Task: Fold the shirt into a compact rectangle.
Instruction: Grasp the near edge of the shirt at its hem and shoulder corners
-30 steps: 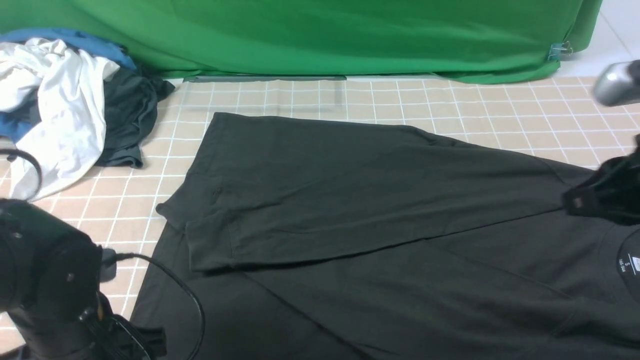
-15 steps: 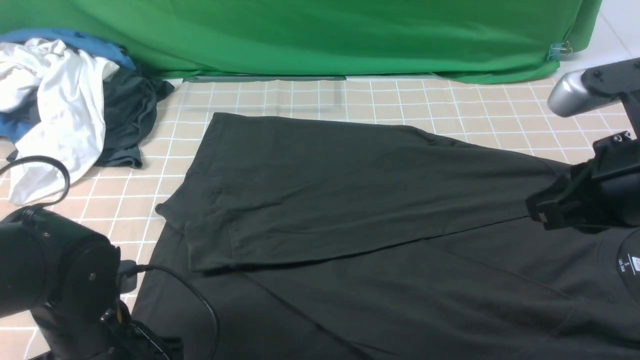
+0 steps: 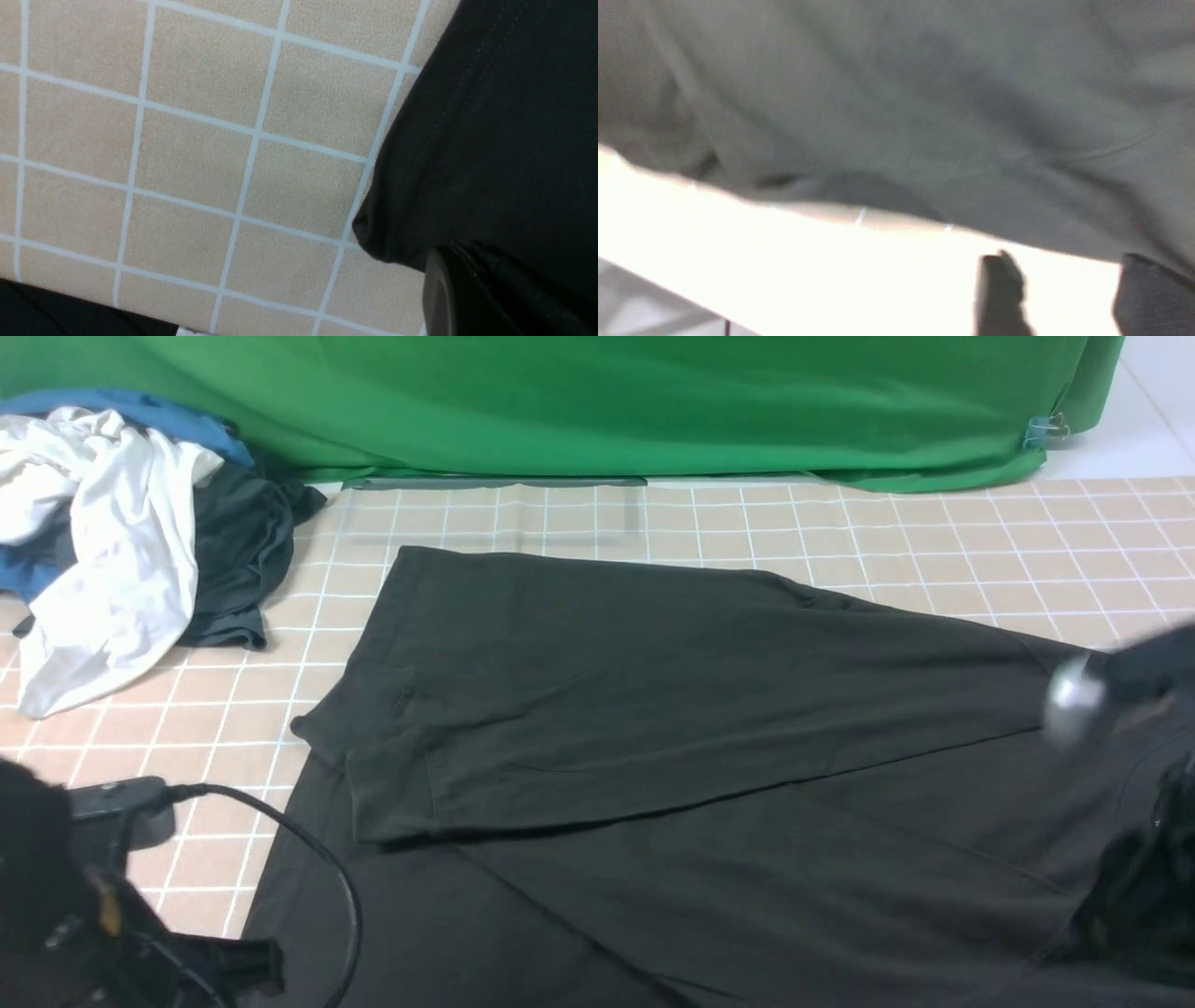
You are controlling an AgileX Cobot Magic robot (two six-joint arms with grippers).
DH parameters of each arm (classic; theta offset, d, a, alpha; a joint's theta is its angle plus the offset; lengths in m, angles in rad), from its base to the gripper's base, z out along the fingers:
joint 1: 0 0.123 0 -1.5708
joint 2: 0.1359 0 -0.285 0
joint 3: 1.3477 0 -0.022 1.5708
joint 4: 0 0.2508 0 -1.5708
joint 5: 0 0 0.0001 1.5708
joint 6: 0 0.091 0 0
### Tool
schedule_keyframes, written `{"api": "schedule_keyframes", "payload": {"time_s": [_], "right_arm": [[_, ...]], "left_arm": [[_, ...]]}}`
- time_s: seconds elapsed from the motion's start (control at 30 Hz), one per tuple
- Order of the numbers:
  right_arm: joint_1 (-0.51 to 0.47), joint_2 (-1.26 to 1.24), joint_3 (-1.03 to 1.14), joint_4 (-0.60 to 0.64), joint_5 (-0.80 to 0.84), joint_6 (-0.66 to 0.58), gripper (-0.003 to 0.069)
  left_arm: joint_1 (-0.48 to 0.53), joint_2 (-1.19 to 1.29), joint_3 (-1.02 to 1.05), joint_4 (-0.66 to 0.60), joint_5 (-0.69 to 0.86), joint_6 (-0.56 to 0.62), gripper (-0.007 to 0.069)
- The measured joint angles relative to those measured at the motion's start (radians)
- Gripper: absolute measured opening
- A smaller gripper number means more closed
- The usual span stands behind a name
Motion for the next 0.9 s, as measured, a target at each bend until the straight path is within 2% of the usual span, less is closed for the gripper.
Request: {"api": "schedule_keyframes", "payload": {"time_s": [0.07, 0.13, 0.43, 0.53, 0.6, 0.7, 0.73, 0.77, 0.8, 0.87, 0.9], "right_arm": [[0.036, 0.017, 0.065, 0.001, -0.070, -0.016, 0.0498], [0.053, 0.044, 0.109, 0.001, -0.129, -0.016, 0.0532], [0.064, 0.106, 0.134, 0.006, -0.187, 0.030, 0.0554], [0.064, 0.106, 0.133, 0.012, -0.189, 0.036, 0.0554], [0.064, 0.106, 0.133, 0.012, -0.191, 0.037, 0.0554], [0.064, 0.106, 0.133, 0.015, -0.203, 0.036, 0.0554], [0.064, 0.106, 0.133, 0.015, -0.207, 0.036, 0.0554], [0.064, 0.106, 0.133, 0.016, -0.223, 0.036, 0.0554], [0.064, 0.106, 0.133, 0.016, -0.233, 0.036, 0.0554], [0.064, 0.106, 0.133, 0.015, -0.243, 0.036, 0.0554], [0.064, 0.106, 0.133, 0.015, -0.255, 0.036, 0.0554]], "left_arm": [[0.000, -0.019, -0.001, 0.002, 0.018, 0.000, 0.0013], [0.000, -0.021, -0.001, 0.014, 0.025, -0.001, 0.0013], [0.004, 0.010, 0.054, 0.044, -0.088, -0.002, 0.0013], [0.069, 0.060, 0.076, 0.034, -0.097, 0.012, 0.0013], [0.161, 0.094, 0.076, -0.018, -0.103, 0.067, 0.0013], [0.290, 0.125, 0.076, -0.166, -0.123, 0.258, 0.0013], [0.295, 0.126, 0.076, -0.175, -0.123, 0.258, 0.0013], [0.318, 0.132, 0.076, -0.227, -0.128, 0.341, 0.0013], [0.323, 0.135, 0.076, -0.234, -0.130, 0.373, 0.0015], [0.325, 0.136, 0.076, -0.223, -0.129, 0.390, 0.0020], [0.324, 0.136, 0.076, -0.193, -0.126, 0.388, 0.0052]]}}
